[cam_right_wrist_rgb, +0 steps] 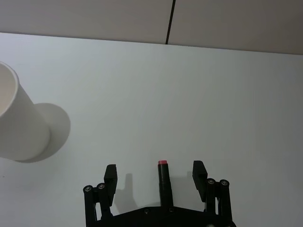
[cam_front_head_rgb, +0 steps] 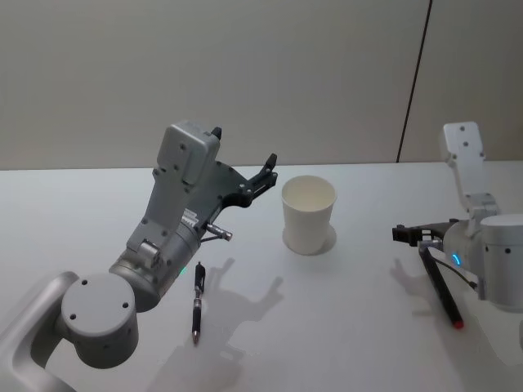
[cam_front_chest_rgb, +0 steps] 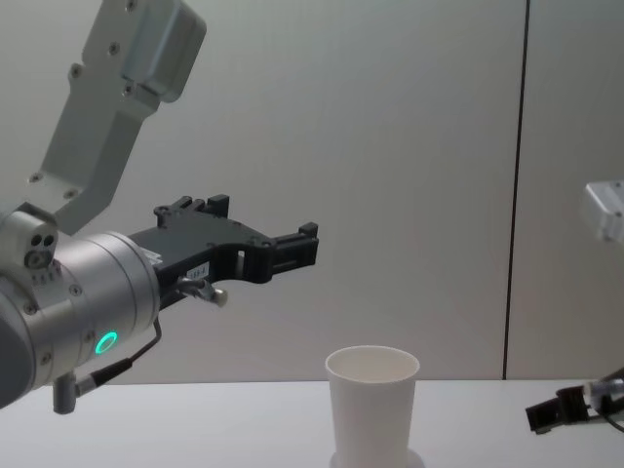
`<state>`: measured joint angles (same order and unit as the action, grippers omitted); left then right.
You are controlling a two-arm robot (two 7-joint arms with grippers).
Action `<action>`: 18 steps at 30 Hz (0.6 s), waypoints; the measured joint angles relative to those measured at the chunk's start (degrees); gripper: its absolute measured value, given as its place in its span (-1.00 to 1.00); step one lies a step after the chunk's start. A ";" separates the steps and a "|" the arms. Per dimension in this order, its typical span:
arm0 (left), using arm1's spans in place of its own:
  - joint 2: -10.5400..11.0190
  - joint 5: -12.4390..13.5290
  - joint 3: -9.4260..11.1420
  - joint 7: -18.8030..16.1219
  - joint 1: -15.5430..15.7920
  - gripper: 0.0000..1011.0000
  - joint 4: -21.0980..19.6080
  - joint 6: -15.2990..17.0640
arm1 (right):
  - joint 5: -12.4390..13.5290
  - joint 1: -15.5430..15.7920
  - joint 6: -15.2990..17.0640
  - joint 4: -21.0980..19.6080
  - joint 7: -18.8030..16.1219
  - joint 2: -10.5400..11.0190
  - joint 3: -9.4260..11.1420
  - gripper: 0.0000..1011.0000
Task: Place the pen into the pen holder.
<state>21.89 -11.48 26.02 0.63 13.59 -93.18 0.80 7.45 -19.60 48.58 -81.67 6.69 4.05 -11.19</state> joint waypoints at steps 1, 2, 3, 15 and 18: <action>0.00 0.00 0.00 0.00 0.00 0.98 0.00 0.00 | -0.05 -0.10 0.08 0.20 -0.02 -0.04 0.04 0.98; 0.00 0.00 0.00 0.00 0.00 0.98 0.00 0.00 | -0.14 -0.34 0.26 0.66 -0.08 -0.13 0.14 0.98; 0.00 0.00 0.00 0.00 0.00 0.98 0.00 0.00 | -0.17 -0.44 0.32 0.85 -0.10 -0.17 0.19 0.98; 0.00 0.00 0.00 0.00 0.00 0.98 0.00 0.00 | 0.27 -1.82 1.21 3.76 -0.30 -0.82 1.17 0.98; 0.00 0.00 0.00 0.00 0.00 0.98 0.00 0.00 | 0.54 -2.03 1.24 4.30 -0.22 -0.96 1.38 0.98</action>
<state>21.90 -11.48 26.02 0.63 13.59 -93.18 0.80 7.99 -21.63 49.82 -77.37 6.47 3.10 -9.81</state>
